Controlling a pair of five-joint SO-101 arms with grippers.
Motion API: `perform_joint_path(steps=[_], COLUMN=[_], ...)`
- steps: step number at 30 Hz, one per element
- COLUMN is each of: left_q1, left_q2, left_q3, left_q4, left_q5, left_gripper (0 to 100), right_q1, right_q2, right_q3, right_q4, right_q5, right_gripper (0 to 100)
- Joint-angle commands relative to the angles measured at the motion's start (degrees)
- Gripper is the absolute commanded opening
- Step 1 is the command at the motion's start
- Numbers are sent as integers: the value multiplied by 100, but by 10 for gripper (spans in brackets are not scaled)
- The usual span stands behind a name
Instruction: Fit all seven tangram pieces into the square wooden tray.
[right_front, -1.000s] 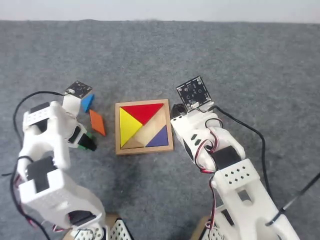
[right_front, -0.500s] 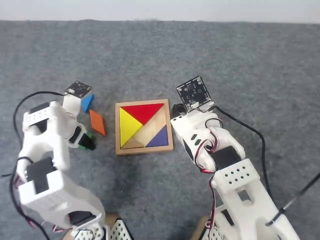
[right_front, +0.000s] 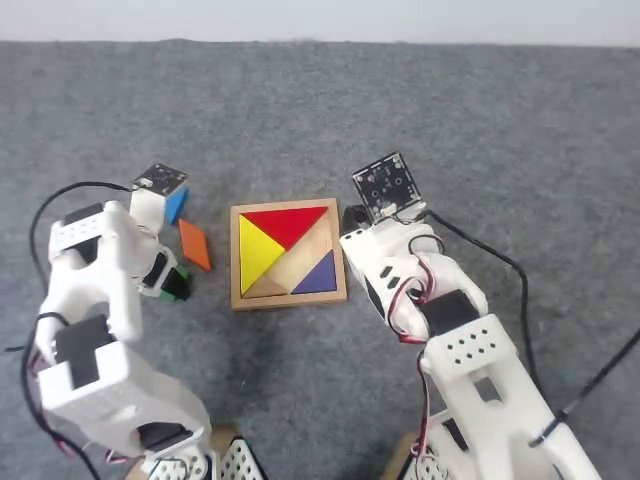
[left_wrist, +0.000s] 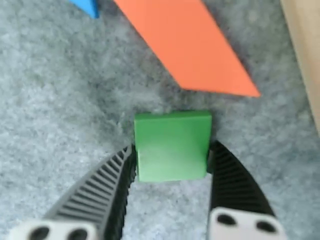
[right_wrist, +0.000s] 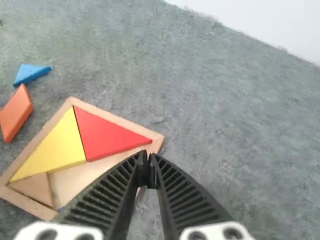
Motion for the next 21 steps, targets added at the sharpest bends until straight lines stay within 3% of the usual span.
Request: perform_joint_path(steps=[1, 10, 21], left_q1=[-9, 185, 404], left_q2=[44, -1020, -1116], left_q3=[-127, 409, 602], left_q4=[88, 237, 158], left_q5=[70, 62, 352], left_gripper=[195, 197, 195], right_q1=[57, 75, 75], right_q2=[31, 84, 84], right_q3=[-105, -211, -229], right_q4=[-154, -101, -92], right_q5=[53, 53, 53], right_gripper=[9, 9, 9])
